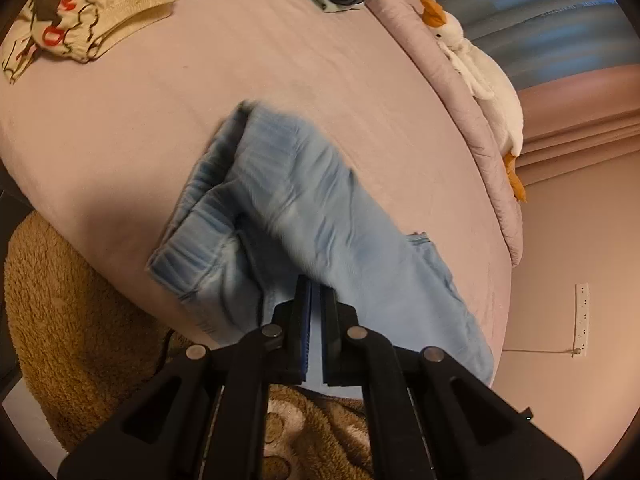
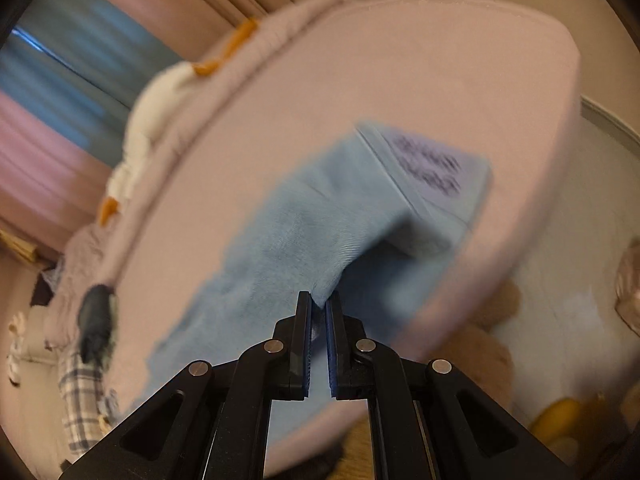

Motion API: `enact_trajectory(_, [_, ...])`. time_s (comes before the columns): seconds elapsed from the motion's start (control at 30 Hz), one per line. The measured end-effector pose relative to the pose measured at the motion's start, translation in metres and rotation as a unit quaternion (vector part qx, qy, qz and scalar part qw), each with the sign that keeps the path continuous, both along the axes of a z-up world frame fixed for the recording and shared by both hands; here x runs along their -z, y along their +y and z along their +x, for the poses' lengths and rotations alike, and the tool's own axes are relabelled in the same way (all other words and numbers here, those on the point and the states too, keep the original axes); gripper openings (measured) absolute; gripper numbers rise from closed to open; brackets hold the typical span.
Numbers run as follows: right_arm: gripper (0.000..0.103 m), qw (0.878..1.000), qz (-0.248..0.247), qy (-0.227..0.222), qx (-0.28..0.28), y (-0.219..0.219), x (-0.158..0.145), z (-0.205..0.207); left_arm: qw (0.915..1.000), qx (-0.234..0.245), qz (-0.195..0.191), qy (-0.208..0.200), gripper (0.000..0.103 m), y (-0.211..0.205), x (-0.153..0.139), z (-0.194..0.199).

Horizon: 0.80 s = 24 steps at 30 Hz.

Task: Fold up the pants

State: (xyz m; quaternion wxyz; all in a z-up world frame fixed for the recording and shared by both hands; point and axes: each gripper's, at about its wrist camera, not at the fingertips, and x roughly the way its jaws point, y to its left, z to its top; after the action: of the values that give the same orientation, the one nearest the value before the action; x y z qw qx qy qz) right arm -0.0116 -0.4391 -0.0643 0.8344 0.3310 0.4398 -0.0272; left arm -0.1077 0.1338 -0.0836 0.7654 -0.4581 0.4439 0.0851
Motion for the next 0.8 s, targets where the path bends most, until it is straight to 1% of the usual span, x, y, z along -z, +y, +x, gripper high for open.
enact_trajectory(0.03, [0.006,1.0,0.0,0.006,0.004,-0.001,0.006,0.002,0.9999,0.002,-0.002,-0.013,0.006,-0.003,-0.003,0.005])
enact_trajectory(0.07, [0.006,1.0,0.004,0.006,0.006,-0.001,0.008,0.002,0.9994,0.01,0.006,-0.034,0.018,-0.005,-0.007,0.011])
enact_trajectory(0.1, [0.006,1.0,0.008,0.007,0.007,-0.001,0.01,0.005,0.9992,0.012,0.027,-0.026,0.042,-0.008,-0.013,0.019])
enact_trajectory(0.17, [0.006,1.0,0.017,0.009,0.013,-0.002,0.013,0.008,0.9984,-0.002,0.054,-0.015,0.061,-0.007,-0.017,0.024])
enact_trajectory(0.2, [0.006,1.0,0.025,0.009,0.012,-0.004,0.015,0.008,0.9981,-0.013,0.059,-0.015,0.061,-0.005,-0.015,0.025])
enact_trajectory(0.23, [0.007,1.0,0.026,0.01,0.01,-0.005,0.016,0.007,0.9985,-0.019,0.051,-0.01,0.061,-0.001,-0.012,0.025])
enact_trajectory(0.27, [0.009,1.0,0.026,0.012,0.008,-0.007,0.016,0.007,0.9989,-0.02,0.042,-0.008,0.061,0.002,-0.009,0.026])
enact_trajectory(0.3, [0.011,0.999,0.031,0.014,0.008,-0.01,0.018,0.006,0.9995,-0.025,0.017,-0.009,0.061,0.007,-0.007,0.024])
enact_trajectory(0.37, [0.026,0.999,0.039,0.014,0.013,-0.014,0.018,0.003,0.9994,-0.031,-0.003,-0.017,0.062,0.013,-0.008,0.023])
enact_trajectory(0.4, [0.03,0.999,0.039,0.009,0.02,-0.017,0.016,0.0,0.9991,-0.034,-0.009,-0.023,0.066,0.015,-0.011,0.021])
enact_trajectory(0.47, [0.04,0.999,0.038,-0.009,0.031,-0.023,0.01,-0.007,0.9989,-0.034,-0.009,-0.032,0.074,0.016,-0.018,0.016])
enact_trajectory(0.53, [0.044,0.998,0.052,-0.031,0.03,-0.029,0.004,-0.01,0.9985,-0.03,-0.008,-0.044,0.076,0.012,-0.027,0.012])
enact_trajectory(0.6, [0.047,0.997,0.064,-0.037,0.026,-0.032,0.002,-0.008,0.9978,-0.023,-0.004,-0.063,0.088,0.01,-0.032,0.012])
enact_trajectory(0.63, [0.047,0.997,0.067,-0.035,0.025,-0.031,0.002,-0.005,0.9976,-0.02,0.004,-0.067,0.088,0.009,-0.032,0.015])
enact_trajectory(0.7, [0.047,0.997,0.073,-0.023,0.027,-0.031,0.007,-0.001,0.9986,-0.018,0.017,-0.048,0.088,0.011,-0.026,0.021])
enact_trajectory(0.77, [0.047,0.995,0.091,-0.02,0.028,-0.031,0.014,0.002,0.9991,-0.02,0.017,-0.032,0.088,0.016,-0.016,0.026])
enact_trajectory(0.8, [0.047,0.994,0.102,-0.018,0.028,-0.031,0.018,0.003,0.9994,-0.019,0.014,-0.024,0.086,0.02,-0.008,0.029])
